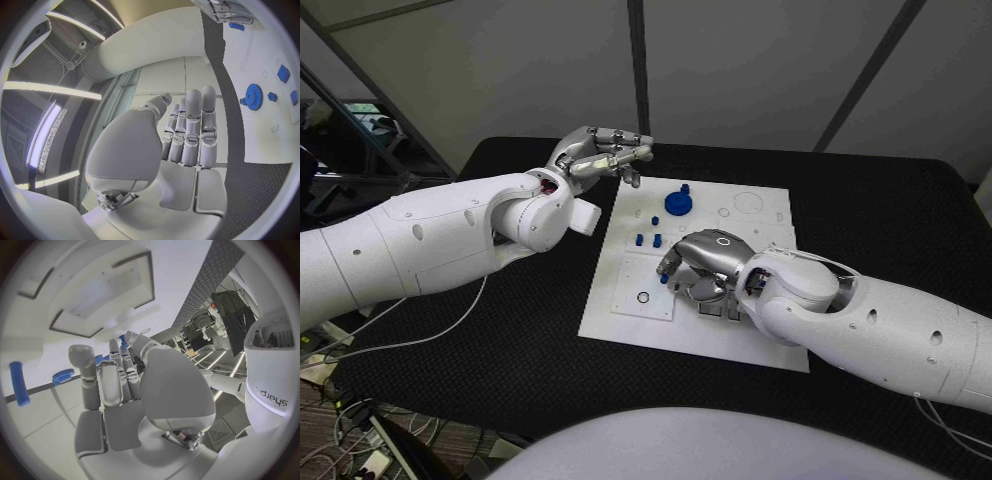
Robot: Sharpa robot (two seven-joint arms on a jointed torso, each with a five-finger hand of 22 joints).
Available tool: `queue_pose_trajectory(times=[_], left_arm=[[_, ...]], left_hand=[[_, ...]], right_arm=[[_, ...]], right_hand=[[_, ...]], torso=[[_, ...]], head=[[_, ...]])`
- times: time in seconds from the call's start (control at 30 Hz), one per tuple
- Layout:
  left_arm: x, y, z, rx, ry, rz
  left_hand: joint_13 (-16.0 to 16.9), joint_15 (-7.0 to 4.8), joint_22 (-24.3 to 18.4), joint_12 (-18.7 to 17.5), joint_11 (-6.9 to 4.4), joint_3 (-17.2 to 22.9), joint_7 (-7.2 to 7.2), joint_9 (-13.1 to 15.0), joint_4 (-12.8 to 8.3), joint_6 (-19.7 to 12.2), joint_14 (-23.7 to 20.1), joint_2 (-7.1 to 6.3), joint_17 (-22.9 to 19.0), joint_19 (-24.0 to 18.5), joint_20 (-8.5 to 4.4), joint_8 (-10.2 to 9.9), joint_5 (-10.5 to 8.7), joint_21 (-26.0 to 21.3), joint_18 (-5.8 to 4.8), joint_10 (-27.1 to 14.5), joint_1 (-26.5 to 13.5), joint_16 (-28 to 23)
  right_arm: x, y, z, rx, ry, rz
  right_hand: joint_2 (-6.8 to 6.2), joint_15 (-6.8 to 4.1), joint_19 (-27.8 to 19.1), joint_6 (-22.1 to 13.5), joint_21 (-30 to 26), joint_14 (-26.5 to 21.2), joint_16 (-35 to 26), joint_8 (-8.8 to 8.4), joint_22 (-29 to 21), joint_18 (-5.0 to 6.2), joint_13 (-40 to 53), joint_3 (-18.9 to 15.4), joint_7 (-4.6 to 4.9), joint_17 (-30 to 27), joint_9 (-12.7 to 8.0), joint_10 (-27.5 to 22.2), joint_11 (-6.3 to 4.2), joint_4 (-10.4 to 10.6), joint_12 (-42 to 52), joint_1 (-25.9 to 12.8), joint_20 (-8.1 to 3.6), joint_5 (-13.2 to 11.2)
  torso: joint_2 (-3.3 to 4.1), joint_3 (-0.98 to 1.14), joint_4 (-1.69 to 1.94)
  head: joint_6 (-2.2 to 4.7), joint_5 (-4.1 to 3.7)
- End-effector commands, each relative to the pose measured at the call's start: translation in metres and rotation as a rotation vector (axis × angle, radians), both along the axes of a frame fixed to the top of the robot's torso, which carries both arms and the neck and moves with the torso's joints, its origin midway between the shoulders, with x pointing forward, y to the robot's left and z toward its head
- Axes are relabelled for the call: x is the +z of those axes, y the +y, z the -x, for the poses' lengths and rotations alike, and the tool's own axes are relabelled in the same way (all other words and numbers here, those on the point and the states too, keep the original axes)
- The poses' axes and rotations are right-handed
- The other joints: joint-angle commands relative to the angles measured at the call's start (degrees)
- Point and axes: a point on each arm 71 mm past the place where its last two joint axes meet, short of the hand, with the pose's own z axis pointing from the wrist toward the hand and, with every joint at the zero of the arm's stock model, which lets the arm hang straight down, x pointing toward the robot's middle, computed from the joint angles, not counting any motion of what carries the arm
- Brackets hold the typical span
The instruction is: Assemble the parts on the task board
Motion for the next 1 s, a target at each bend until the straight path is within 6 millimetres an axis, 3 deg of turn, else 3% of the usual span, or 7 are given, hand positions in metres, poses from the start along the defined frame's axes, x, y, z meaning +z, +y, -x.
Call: queue_pose_trajectory(times=[0.03,0.27,0.4,0.63,0.87,1.0], left_arm=[[0.001,-0.001,0.0,-0.012,0.001,0.007],[0.001,0.001,0.0,-0.012,0.005,0.005],[0.0,0.002,0.0,-0.011,0.007,0.004],[0.0,0.003,0.0,-0.013,0.007,0.004],[0.0,0.002,0.001,-0.016,0.008,0.005],[0.0,0.002,0.001,-0.018,0.008,0.006]], left_hand=[[-0.06,0.07,-0.07,0.01,-0.04,-0.03,0.23,-0.07,-0.19,-0.36,-0.37,0.1,-0.07,-0.01,-0.12,-0.21,0.34,-0.3,-1.06,-0.38,0.54,-0.33],[-0.06,0.07,-0.07,0.01,-0.04,-0.03,0.23,-0.07,-0.19,-0.36,-0.37,0.1,-0.07,-0.01,-0.12,-0.21,0.34,-0.3,-1.06,-0.38,0.54,-0.33],[-0.06,0.07,-0.07,0.01,-0.04,-0.03,0.23,-0.07,-0.19,-0.36,-0.37,0.1,-0.07,-0.01,-0.12,-0.21,0.34,-0.3,-1.06,-0.38,0.54,-0.33],[-0.07,0.08,-0.08,0.06,-0.04,0.02,0.23,-0.08,-0.29,-0.43,-0.42,0.19,-0.11,-0.03,-0.11,-0.22,0.36,-0.33,-1.06,-0.46,0.69,-0.34],[-0.07,0.08,-0.08,0.06,-0.04,0.02,0.23,-0.08,-0.29,-0.43,-0.42,0.19,-0.11,-0.03,-0.11,-0.22,0.36,-0.33,-1.06,-0.46,0.69,-0.34],[-0.07,0.08,-0.08,0.06,-0.04,0.02,0.23,-0.08,-0.29,-0.43,-0.42,0.19,-0.11,-0.03,-0.11,-0.22,0.36,-0.33,-1.06,-0.46,0.69,-0.34]], right_arm=[[0.009,-0.005,0.003,-0.013,-0.049,-0.065],[0.024,-0.034,0.003,-0.064,-0.061,-0.083],[0.04,-0.055,-0.011,-0.121,-0.07,-0.068],[0.058,-0.082,-0.032,-0.189,-0.086,-0.013],[0.059,-0.093,-0.039,-0.216,-0.088,0.054],[0.057,-0.096,-0.042,-0.222,-0.076,0.097]], right_hand=[[-0.37,0.32,-0.3,-0.37,-0.26,2.28,0.35,0.13,-0.04,-0.03,0.09,-0.32,-0.04,-0.05,0.01,-0.18,-0.28,0.01,0.16,-0.1,0.08,-0.04],[-0.33,0.34,-0.3,0.16,-0.23,2.22,0.32,0.4,-0.01,-0.01,0.18,-0.5,-0.07,-0.26,0.16,-0.28,-0.29,0.12,0.53,-0.11,0.15,0.4],[-0.92,0.39,-0.55,-0.07,-0.48,2.17,0.42,0.24,-0.36,0.07,0.14,-1.46,-0.26,-0.27,0.14,-1.35,-0.28,0.48,0.57,-0.68,0.23,0.12],[-1.36,0.59,-1.69,-1.23,-1.82,1.89,0.15,0.1,-2.16,0.39,0.19,-4.17,-0.92,-1.16,0.04,-4.1,-0.09,0.79,1.09,-0.69,0.34,0.71],[-1.18,0.77,-2.2,-1.5,-2.45,1.66,-0.22,0.15,-2.94,0.51,0.18,-5.61,-1.32,-1.97,0.08,-5.4,0.11,1.0,1.58,-0.39,0.46,0.69],[-1.11,0.79,-2.2,-1.44,-2.47,1.66,-0.21,0.19,-2.93,0.51,0.19,-5.79,-1.4,-1.99,0.1,-5.49,0.13,1.02,1.71,-0.29,0.46,0.72]], torso=[[0.01,0.04,-0.01],[-0.11,-0.05,-0.29],[-0.11,0.0,-0.25],[-0.02,-0.06,-0.05],[0.04,-0.02,-0.11],[0.0,-0.1,0.01]], head=[[0.18,-0.24],[0.97,-1.13],[1.61,-2.18],[2.41,-3.15],[2.68,-3.51],[2.55,-3.64]])
